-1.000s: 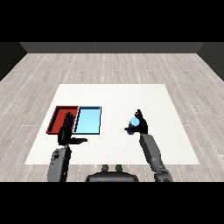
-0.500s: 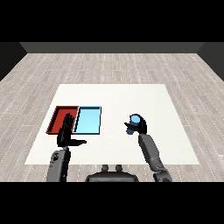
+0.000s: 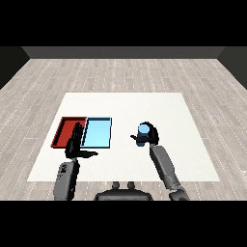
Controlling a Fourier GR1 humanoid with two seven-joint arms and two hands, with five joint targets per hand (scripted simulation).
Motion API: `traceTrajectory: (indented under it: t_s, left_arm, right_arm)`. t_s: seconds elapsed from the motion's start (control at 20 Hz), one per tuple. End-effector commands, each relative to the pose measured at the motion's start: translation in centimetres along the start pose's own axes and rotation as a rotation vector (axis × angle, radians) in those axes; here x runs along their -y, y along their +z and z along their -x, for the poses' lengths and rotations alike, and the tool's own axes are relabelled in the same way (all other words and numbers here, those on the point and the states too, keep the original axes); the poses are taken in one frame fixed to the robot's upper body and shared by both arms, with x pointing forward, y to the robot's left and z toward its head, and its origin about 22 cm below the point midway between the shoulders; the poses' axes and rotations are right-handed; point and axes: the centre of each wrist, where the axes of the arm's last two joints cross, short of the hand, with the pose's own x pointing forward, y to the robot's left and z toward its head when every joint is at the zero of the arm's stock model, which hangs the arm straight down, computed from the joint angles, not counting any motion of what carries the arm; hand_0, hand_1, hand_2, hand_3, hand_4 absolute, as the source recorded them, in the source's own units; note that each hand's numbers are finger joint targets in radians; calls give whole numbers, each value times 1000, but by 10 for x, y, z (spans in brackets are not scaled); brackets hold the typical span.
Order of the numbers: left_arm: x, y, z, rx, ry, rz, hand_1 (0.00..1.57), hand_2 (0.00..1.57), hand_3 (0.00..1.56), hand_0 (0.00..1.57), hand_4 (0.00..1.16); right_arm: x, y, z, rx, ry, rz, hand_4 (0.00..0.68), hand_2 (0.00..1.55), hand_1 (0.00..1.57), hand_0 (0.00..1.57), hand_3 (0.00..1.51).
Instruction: Pick the blue can and put it in the blue box
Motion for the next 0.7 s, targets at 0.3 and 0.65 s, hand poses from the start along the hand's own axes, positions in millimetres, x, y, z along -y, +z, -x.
traceTrajectory:
  t_s: [0.3,0.65]
  left_arm:
    - [36,6,-2,-33,65,46,0,0,0,0,0]
    - [44,-9,0,-103,134,103,0,0,0,0,0]
  right_arm:
    - [-38,-5,-66,189,26,-104,631,1451,1429,1429,1433]
    - [-26,-6,-65,196,17,-130,641,1454,1479,1479,1430]
